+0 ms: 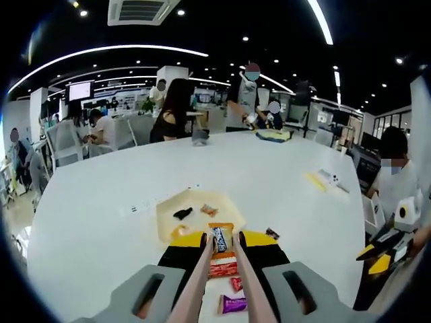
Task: Place the target food into the container with the food tongs after gripping and lifting it, then release it inside without dropping or visibly crushing the food.
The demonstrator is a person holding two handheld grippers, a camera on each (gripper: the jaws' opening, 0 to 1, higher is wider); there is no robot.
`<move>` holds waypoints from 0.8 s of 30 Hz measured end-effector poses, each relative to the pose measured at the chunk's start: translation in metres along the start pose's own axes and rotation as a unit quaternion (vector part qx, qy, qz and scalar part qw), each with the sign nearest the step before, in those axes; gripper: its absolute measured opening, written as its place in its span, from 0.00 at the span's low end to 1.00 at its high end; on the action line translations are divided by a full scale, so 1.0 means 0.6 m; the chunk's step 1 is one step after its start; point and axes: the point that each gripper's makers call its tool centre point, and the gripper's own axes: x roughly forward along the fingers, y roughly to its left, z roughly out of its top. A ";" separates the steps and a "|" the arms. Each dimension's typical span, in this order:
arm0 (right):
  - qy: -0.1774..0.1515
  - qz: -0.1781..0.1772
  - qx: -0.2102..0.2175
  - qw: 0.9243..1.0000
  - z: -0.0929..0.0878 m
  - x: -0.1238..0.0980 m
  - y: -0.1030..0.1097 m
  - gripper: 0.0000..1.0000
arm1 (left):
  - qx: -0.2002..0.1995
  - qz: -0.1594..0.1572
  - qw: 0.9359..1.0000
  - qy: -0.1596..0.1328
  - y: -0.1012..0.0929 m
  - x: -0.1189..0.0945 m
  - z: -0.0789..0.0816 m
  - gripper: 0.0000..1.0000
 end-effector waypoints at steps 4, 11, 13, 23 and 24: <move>0.000 -0.001 0.000 1.000 0.002 0.000 -0.002 0.36 | 0.003 -0.001 1.000 0.002 0.004 0.009 0.001 0.17; 0.002 -0.004 0.003 1.000 0.001 0.000 -0.007 0.36 | 0.005 -0.001 1.000 0.004 0.006 0.018 0.003 0.17; 0.002 -0.003 0.002 1.000 0.003 0.001 -0.007 0.36 | 0.005 -0.002 1.000 0.004 0.007 0.020 0.004 0.17; 0.013 -0.006 -0.006 1.000 0.008 0.001 -0.010 0.36 | 0.002 -0.004 1.000 0.000 0.008 0.035 0.005 0.17; 0.011 -0.006 -0.007 1.000 0.013 0.001 -0.011 0.36 | 0.002 -0.006 1.000 0.001 0.007 0.037 0.005 0.17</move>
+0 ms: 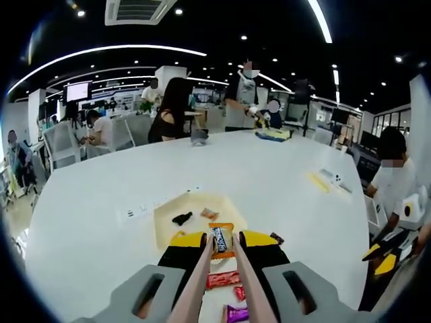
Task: Place the target food into the container with the food tongs after gripping and lifting it, then release it inside without dropping or visibly crushing the food.
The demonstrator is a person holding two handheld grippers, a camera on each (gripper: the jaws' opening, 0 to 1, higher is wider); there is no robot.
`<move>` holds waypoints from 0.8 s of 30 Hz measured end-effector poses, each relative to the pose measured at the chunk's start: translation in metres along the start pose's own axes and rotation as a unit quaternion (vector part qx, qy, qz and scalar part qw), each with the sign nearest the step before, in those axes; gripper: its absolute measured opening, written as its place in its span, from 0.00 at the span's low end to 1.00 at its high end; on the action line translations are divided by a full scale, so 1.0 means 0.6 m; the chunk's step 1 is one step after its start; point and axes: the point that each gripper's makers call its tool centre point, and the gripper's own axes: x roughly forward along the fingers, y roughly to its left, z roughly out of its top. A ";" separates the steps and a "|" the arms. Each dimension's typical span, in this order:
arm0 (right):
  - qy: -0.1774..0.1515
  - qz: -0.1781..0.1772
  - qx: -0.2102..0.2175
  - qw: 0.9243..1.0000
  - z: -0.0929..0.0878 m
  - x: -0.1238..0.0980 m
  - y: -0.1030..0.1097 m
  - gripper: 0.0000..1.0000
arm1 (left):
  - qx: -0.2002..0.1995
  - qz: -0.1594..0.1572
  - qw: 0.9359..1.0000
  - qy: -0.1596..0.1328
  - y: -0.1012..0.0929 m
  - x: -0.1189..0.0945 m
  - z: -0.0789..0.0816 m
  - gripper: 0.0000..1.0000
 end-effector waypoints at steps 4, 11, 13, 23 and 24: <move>-0.004 -0.005 -0.001 1.000 0.004 -0.004 -0.006 0.36 | 0.003 -0.003 1.000 0.003 0.001 0.008 0.000 0.17; -0.007 -0.016 0.006 1.000 -0.001 -0.017 -0.017 0.36 | 0.006 -0.003 1.000 0.007 0.008 0.017 -0.001 0.17; -0.009 -0.018 0.007 1.000 -0.001 -0.018 -0.017 0.36 | 0.007 -0.003 1.000 0.007 0.009 0.018 -0.001 0.17; -0.015 -0.025 0.011 1.000 0.002 -0.022 -0.019 0.36 | 0.015 -0.008 1.000 0.010 0.016 0.038 0.002 0.17; -0.015 -0.025 0.010 1.000 0.002 -0.023 -0.018 0.36 | 0.016 -0.009 1.000 0.010 0.016 0.040 0.003 0.17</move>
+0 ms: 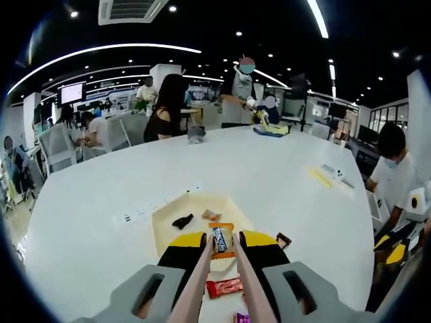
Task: Place the target food into the container with the food tongs after gripping and lifting it, then release it inside without dropping or visibly crushing the food.
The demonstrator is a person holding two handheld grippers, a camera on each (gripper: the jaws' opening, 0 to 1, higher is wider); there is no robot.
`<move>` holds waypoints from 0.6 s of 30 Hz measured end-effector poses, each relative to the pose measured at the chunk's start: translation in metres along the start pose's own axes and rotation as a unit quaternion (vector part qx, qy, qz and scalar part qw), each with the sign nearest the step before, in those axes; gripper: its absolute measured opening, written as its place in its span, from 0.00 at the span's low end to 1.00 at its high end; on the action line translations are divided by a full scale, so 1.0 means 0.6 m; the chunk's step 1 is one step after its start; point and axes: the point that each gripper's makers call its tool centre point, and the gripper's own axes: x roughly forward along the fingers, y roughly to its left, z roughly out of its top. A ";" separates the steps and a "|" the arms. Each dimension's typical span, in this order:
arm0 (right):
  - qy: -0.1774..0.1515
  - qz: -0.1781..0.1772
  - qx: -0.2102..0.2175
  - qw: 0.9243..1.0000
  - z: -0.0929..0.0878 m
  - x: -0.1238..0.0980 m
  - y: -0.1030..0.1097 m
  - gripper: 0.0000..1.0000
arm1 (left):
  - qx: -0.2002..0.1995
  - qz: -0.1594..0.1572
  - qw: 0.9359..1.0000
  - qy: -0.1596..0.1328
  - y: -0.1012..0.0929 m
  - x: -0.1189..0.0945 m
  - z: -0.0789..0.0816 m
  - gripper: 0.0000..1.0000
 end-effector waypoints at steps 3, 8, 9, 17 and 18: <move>0.006 0.004 -0.005 1.000 -0.004 0.001 0.007 0.36 | 0.000 -0.002 1.000 0.000 0.001 0.007 0.001 0.17; 0.006 0.004 -0.001 1.000 -0.003 0.003 0.003 0.36 | 0.001 -0.002 1.000 0.004 0.003 0.020 -0.001 0.17; 0.005 0.004 0.000 1.000 -0.003 0.003 0.002 0.36 | 0.002 -0.003 1.000 0.005 0.003 0.023 -0.001 0.17; 0.012 0.003 0.005 1.000 -0.011 0.000 -0.004 0.36 | 0.011 0.002 1.000 0.009 0.006 0.047 -0.002 0.17; 0.011 0.002 0.006 1.000 -0.010 -0.001 -0.006 0.36 | 0.012 0.002 1.000 0.009 0.006 0.049 -0.001 0.17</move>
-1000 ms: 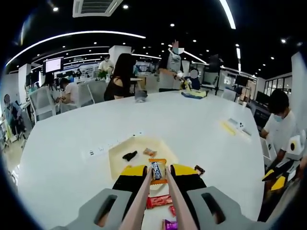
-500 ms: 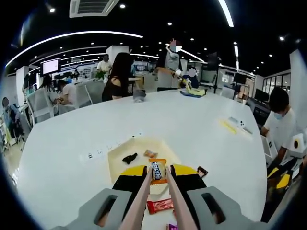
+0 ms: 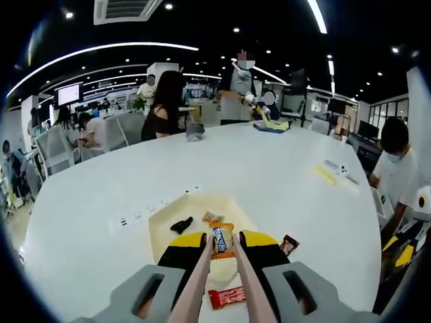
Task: Place the target food into the container with the food tongs after gripping and lifting it, then release it inside without dropping or visibly crushing the food.
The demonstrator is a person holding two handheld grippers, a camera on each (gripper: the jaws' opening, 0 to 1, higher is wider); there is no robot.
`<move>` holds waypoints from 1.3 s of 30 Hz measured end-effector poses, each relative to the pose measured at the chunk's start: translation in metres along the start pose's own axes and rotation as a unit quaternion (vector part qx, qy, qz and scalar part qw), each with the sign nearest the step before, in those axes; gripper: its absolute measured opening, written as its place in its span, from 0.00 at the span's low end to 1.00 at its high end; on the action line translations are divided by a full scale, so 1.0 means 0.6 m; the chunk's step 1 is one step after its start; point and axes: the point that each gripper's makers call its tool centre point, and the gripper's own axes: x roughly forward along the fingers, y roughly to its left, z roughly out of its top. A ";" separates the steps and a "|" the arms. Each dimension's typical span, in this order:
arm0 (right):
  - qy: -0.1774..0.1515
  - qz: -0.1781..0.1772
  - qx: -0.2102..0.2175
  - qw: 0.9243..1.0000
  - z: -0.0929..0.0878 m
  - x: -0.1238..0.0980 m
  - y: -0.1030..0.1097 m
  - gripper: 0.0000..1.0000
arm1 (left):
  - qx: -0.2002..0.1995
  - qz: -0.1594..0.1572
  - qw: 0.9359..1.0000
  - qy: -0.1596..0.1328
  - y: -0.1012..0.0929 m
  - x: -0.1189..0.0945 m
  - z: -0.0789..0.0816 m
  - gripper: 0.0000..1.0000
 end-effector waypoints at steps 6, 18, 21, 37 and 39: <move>-0.004 -0.004 0.003 1.000 0.006 -0.004 -0.009 0.36 | 0.008 -0.002 1.000 0.001 -0.003 0.018 0.007 0.17; -0.002 -0.001 0.005 1.000 0.008 -0.008 -0.012 0.36 | 0.027 0.006 1.000 0.005 -0.003 0.047 0.008 0.17; -0.003 0.000 0.005 1.000 0.010 -0.009 -0.014 0.36 | 0.029 0.006 1.000 0.007 -0.002 0.052 0.007 0.17; -0.005 -0.006 0.013 1.000 0.007 -0.015 -0.029 0.36 | 0.035 0.009 0.999 0.017 -0.007 0.087 0.002 0.17; -0.003 -0.007 0.015 1.000 0.005 -0.015 -0.032 0.36 | 0.036 0.011 0.999 0.015 -0.003 0.089 0.004 0.17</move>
